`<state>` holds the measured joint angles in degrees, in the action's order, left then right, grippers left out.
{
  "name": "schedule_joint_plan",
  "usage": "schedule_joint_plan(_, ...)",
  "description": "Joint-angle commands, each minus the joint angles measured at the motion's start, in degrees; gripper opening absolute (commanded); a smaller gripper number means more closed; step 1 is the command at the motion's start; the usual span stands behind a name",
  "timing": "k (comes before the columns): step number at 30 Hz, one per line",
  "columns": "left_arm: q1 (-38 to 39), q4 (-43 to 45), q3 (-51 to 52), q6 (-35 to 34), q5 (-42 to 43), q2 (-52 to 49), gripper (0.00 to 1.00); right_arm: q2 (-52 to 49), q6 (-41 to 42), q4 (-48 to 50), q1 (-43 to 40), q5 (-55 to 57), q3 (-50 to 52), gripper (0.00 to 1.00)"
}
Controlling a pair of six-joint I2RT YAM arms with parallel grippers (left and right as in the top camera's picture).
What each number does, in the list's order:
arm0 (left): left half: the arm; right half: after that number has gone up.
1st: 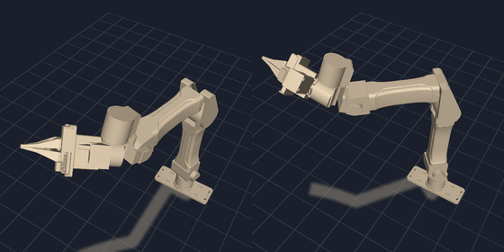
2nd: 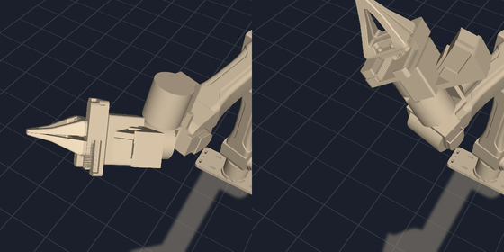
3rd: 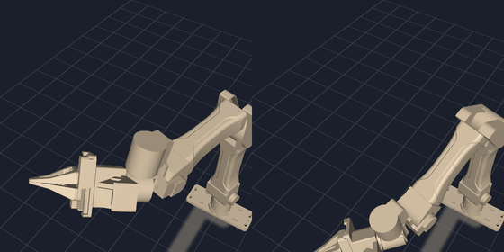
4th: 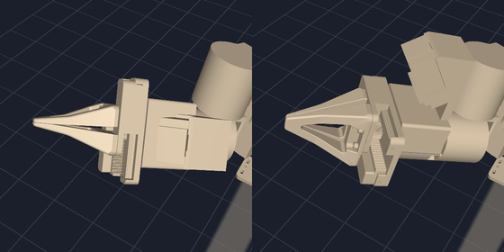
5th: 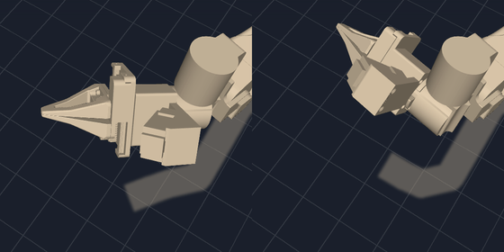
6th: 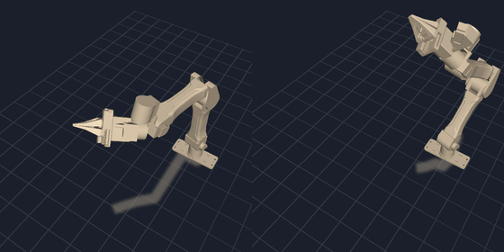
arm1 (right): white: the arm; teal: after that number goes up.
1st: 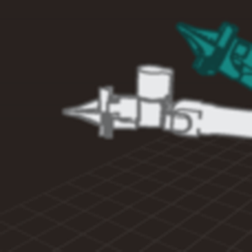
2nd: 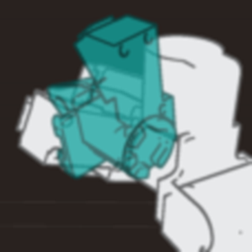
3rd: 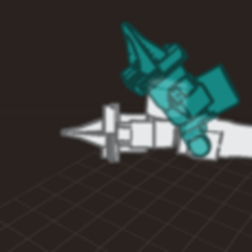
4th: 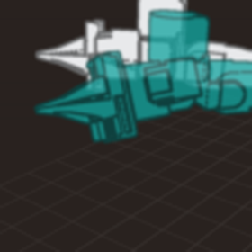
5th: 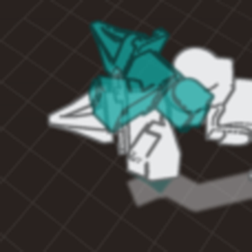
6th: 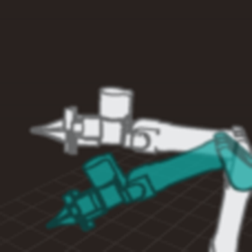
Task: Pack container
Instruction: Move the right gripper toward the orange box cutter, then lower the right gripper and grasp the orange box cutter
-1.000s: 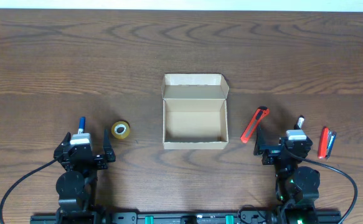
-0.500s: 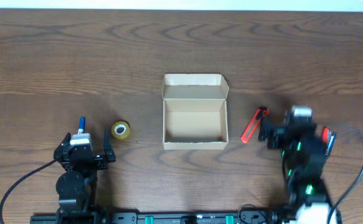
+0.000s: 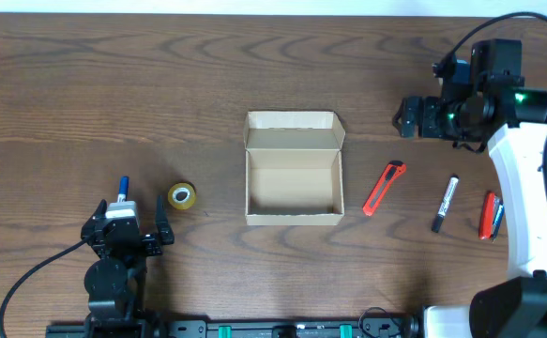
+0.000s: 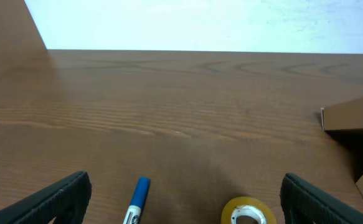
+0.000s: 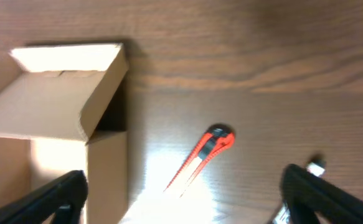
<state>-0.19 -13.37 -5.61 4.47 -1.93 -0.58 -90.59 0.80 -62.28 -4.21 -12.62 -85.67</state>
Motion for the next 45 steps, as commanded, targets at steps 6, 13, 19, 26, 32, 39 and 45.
schedule_joint_plan(6, 0.26, -1.29, 1.14, -0.44, -0.61, 0.33, 0.96, -2.86, 16.63, -3.15, 1.36, 5.44, 4.11, 0.92)
schedule_joint_plan(13, 0.26, -1.29, 1.14, -0.44, -0.61, 0.33, 0.96, -2.86, 25.92, 7.61, 8.07, 7.48, 17.97, 0.98)
schedule_joint_plan(19, 0.26, -1.29, 1.14, -0.44, -0.61, 0.35, 0.95, -2.86, 34.40, 16.04, 14.08, 9.14, 27.58, 0.99)
schedule_joint_plan(26, 0.26, -1.29, 1.14, -0.44, -0.61, 0.35, 0.95, -2.86, 36.89, 17.75, 16.79, 12.28, 30.29, 0.99)
schedule_joint_plan(32, 0.26, -1.29, 1.14, -0.44, -0.61, 0.33, 0.96, -2.86, 37.16, 17.51, 15.54, 13.38, 30.29, 0.99)
schedule_joint_plan(39, 0.26, -1.29, 1.14, -0.44, -0.61, 0.33, 0.95, -2.86, 41.59, 15.93, 13.57, 17.77, 30.36, 0.99)
schedule_joint_plan(45, 0.26, -1.29, 1.14, -0.44, -0.61, 0.33, 0.95, -2.86, 42.16, 18.25, 13.55, 18.51, 31.30, 0.99)
